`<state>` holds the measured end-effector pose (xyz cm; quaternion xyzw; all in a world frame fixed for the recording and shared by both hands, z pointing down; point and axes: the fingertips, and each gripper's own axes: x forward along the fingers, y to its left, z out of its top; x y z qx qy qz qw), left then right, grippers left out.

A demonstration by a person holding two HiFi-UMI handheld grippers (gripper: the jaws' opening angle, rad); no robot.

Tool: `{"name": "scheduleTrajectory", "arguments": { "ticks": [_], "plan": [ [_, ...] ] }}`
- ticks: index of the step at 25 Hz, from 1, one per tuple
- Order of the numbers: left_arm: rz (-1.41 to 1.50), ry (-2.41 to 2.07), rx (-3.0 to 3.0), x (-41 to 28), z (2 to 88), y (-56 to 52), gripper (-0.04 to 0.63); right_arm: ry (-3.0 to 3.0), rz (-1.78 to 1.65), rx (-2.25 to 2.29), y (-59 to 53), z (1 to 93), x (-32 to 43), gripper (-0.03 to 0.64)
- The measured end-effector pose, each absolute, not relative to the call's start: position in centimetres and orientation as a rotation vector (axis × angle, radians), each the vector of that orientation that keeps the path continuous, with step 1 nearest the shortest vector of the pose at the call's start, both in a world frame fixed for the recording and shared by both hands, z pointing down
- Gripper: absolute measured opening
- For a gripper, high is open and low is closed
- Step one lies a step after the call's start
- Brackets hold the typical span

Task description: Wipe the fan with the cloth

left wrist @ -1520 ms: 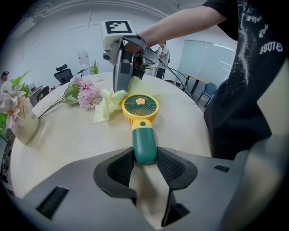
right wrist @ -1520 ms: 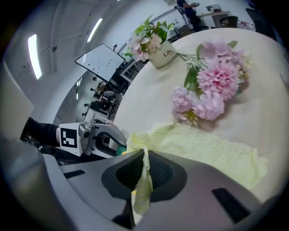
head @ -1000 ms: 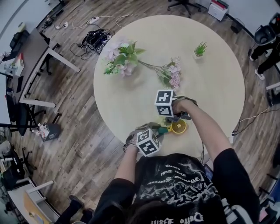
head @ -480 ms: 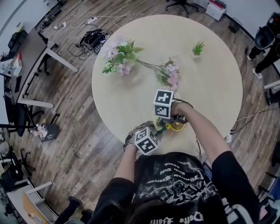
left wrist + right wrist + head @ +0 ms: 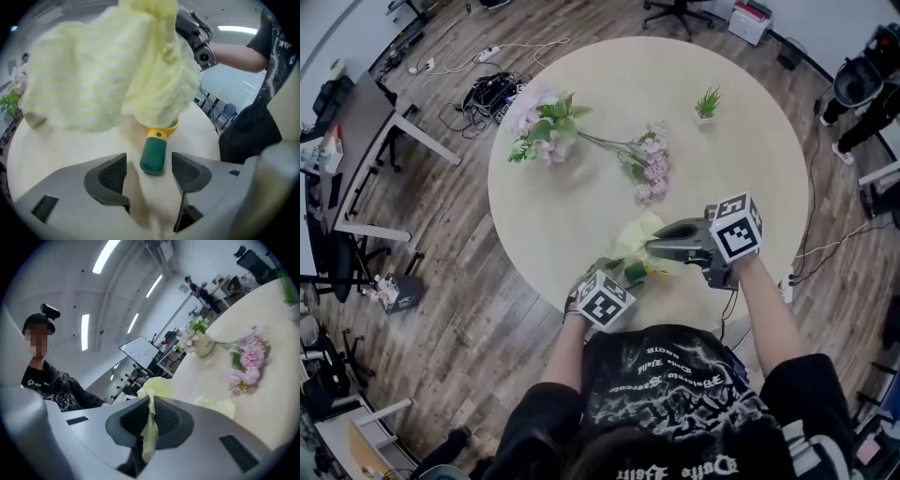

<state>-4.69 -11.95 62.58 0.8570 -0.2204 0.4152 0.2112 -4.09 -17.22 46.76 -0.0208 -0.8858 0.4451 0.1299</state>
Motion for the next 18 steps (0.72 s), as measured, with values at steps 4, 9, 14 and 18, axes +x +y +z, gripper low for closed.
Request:
{"name": "scheduleTrajectory", "arguments": {
  "ticks": [4, 9, 14, 18],
  "plan": [
    [1.156, -0.645, 2.438, -3.6, 61.2, -13.1, 0.314, -2.653, 1.352, 0.322, -19.0, 47.9, 2.0, 0.028],
    [1.327, -0.566, 2.512, -1.2, 61.8, -13.1, 0.296, -2.658, 1.388, 0.71, -19.9, 49.1, 8.5, 0.028],
    [1.382, -0.616, 2.481, -0.7, 62.9, -13.4, 0.19, -2.385, 1.074, 0.924, -18.2, 54.0, 12.0, 0.028],
    [1.337, -0.633, 2.405, -0.8, 63.1, -13.6, 0.198, -2.15, 0.788, 0.937, -16.2, 58.1, 13.5, 0.031]
  ]
}}
